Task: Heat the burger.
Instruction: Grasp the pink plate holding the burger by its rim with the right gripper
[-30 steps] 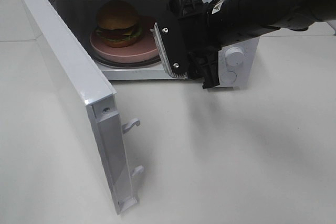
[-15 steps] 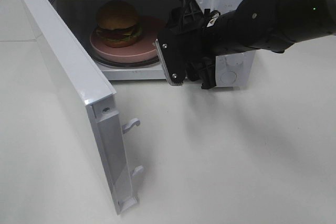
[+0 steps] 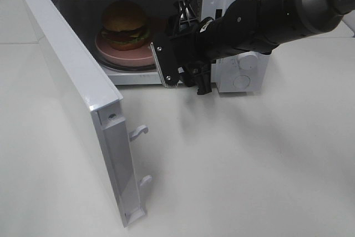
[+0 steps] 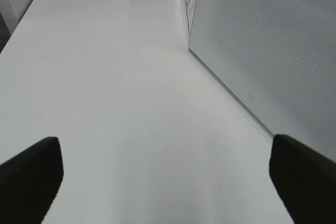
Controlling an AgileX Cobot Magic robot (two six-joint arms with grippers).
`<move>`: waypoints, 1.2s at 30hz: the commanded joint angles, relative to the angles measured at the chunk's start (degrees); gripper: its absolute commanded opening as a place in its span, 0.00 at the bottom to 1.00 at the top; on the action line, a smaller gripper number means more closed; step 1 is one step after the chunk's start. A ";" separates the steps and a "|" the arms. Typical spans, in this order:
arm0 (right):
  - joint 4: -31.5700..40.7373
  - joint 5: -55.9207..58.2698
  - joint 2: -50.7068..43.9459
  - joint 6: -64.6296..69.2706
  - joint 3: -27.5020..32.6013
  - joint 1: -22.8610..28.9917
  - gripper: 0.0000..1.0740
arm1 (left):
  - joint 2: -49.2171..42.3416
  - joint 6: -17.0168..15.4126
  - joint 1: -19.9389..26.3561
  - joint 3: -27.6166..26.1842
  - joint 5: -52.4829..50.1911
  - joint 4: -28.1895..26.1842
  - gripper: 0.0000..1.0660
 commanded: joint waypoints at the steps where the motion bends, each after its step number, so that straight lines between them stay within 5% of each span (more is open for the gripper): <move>1: 0.06 3.44 2.69 2.06 -3.61 -0.11 0.71 | -0.69 0.00 0.17 0.00 -1.03 -0.11 0.94; 22: -3.44 11.40 12.66 13.92 -20.91 -0.11 0.71 | -0.69 0.00 0.17 0.00 -1.03 -0.11 0.94; 36: -3.09 18.16 16.04 17.02 -24.75 -0.23 0.71 | -0.69 0.00 0.17 0.00 -1.03 -0.11 0.94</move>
